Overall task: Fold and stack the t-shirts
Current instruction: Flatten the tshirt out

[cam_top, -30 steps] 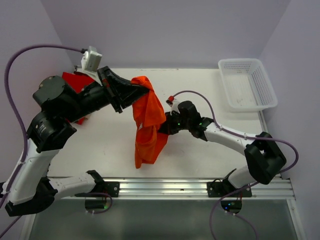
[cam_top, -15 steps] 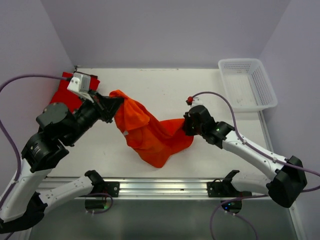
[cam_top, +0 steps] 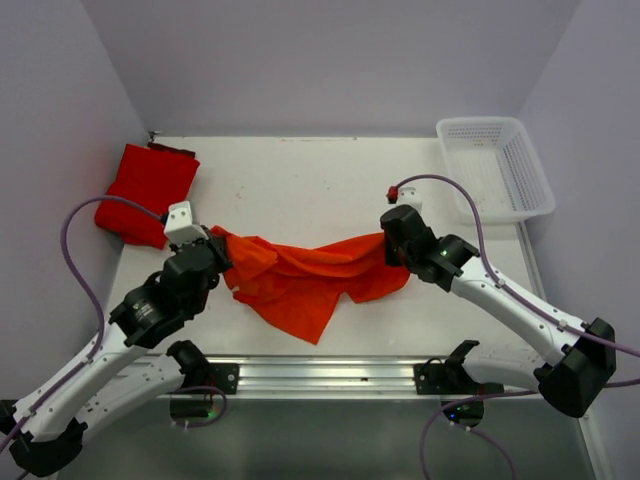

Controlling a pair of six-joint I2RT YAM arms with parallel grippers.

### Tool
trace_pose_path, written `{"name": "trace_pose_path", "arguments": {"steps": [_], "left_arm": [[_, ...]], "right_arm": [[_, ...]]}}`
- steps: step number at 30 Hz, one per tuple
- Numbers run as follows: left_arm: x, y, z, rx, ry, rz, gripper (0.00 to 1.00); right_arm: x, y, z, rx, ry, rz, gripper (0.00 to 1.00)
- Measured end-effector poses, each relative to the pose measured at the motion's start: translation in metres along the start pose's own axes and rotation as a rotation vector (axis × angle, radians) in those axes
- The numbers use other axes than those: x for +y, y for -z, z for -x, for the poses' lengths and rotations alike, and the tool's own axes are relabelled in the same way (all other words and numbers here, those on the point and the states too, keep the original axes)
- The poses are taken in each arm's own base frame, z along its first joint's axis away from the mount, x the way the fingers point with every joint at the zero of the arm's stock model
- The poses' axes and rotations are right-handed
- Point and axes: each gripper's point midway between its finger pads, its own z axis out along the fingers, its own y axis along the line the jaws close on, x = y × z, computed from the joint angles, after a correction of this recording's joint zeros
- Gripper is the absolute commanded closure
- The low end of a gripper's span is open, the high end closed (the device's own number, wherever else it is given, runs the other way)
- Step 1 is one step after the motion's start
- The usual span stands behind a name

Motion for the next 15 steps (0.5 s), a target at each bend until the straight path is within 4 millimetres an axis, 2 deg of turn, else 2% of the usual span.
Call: {"name": "trace_pose_path", "arguments": {"steps": [5,7,8,11,12,14,15], "left_arm": [[0.032,-0.014,-0.053,0.048,0.043,0.127,0.96],[0.045,-0.014,-0.065,0.042,0.082,0.165,0.93],[0.053,-0.014,-0.071,0.032,0.109,0.192,0.85],[0.072,-0.010,-0.080,0.009,0.193,0.255,0.78],[0.078,-0.008,-0.083,0.000,0.225,0.273,0.55],[0.088,-0.004,-0.088,-0.007,0.273,0.302,0.28],[0.093,-0.002,-0.091,-0.010,0.294,0.314,0.10]], "right_arm": [[-0.008,0.004,-0.003,0.021,0.014,-0.032,1.00],[-0.011,0.005,-0.003,0.023,0.019,-0.048,1.00],[-0.012,0.007,-0.003,0.023,0.020,-0.056,1.00],[-0.014,0.009,0.001,0.020,0.021,-0.066,1.00],[-0.015,0.010,0.003,0.017,0.019,-0.070,1.00],[-0.015,0.010,0.006,0.013,0.017,-0.076,1.00],[-0.016,0.009,0.007,0.013,0.016,-0.079,1.00]]}}
